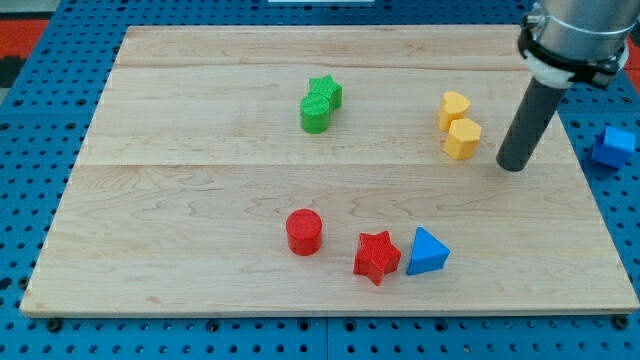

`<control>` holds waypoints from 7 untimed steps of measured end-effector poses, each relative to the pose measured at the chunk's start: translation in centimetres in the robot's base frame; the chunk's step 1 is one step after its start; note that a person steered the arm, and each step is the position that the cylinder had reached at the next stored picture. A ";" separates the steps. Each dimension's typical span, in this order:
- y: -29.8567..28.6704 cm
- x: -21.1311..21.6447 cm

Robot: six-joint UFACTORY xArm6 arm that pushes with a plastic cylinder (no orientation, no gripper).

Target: Push the yellow hexagon along with the yellow heart up a bit

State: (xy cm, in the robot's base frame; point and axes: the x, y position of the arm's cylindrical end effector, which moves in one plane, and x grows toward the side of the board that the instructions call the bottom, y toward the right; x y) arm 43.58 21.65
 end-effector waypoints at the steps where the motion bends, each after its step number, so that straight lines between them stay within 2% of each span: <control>1: -1.0 -2.9; 2: 0.8 -1.3; 3: -1.4 1.2; 4: -3.6 1.8; 5: -4.9 -1.6; 6: -2.0 -1.0; 7: 7.7 6.8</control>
